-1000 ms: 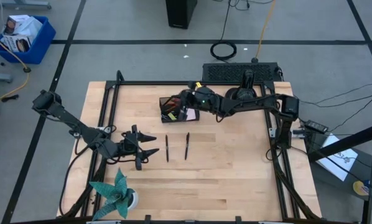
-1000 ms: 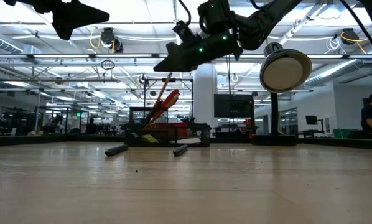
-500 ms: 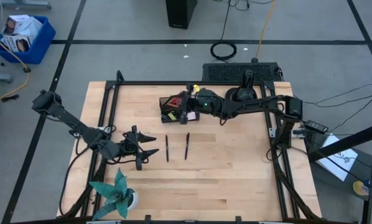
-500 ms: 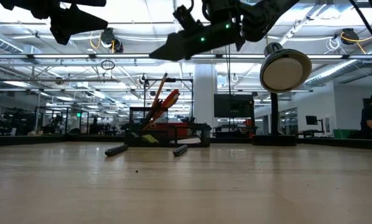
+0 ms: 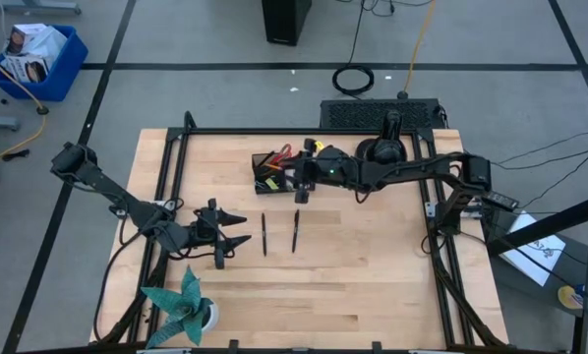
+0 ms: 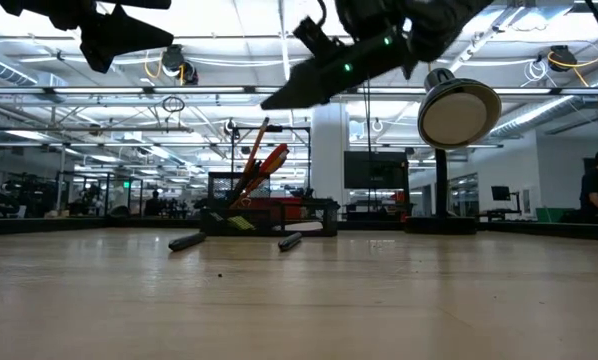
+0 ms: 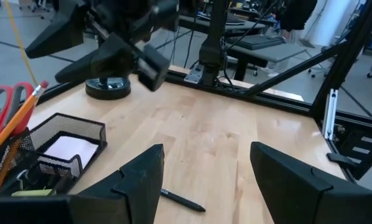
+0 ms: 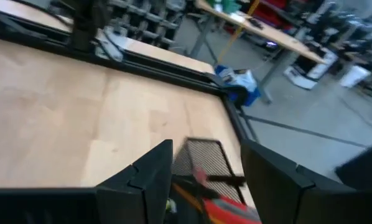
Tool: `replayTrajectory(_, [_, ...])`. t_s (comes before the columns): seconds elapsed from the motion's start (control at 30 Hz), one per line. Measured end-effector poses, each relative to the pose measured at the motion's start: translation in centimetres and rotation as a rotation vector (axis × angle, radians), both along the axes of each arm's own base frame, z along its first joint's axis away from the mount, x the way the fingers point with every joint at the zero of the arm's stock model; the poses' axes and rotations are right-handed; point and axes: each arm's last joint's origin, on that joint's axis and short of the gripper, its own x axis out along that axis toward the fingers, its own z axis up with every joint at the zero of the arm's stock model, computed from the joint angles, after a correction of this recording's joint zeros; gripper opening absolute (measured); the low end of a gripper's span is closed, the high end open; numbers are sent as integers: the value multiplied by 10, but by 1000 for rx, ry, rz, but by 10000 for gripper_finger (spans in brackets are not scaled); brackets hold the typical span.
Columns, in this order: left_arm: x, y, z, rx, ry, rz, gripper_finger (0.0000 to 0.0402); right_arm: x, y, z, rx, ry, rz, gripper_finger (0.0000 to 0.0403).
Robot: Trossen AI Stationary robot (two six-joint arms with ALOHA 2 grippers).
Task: Pick and place office supplies into organizer
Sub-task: Put the orange pencil into the black desk organizer
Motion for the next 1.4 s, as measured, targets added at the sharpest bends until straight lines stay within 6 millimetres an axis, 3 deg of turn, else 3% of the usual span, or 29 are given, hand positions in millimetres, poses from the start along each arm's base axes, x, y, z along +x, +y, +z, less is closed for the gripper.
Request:
replayTrajectory(0.23, [0, 0, 0, -16, -3, 3, 244, -24, -16, -30, -10, -149, 3, 183])
replayTrajectory(0.37, [0, 0, 0, -16, -3, 2, 244, -32, -18, -36, 5, -212, 20, 183])
replayTrajectory(0.97, [0, 0, 0, 15, 0, 7, 244, -20, -23, -57, 66, -184, 52, 183])
replayTrajectory(1.13, [0, 1, 0, 23, 1, 7, 244, -9, -26, -48, 66, -211, 53, 183])
replayTrajectory(1.4, [0, 1, 0, 22, 6, 8, 244, -7, -27, -47, 98, -198, 47, 161])
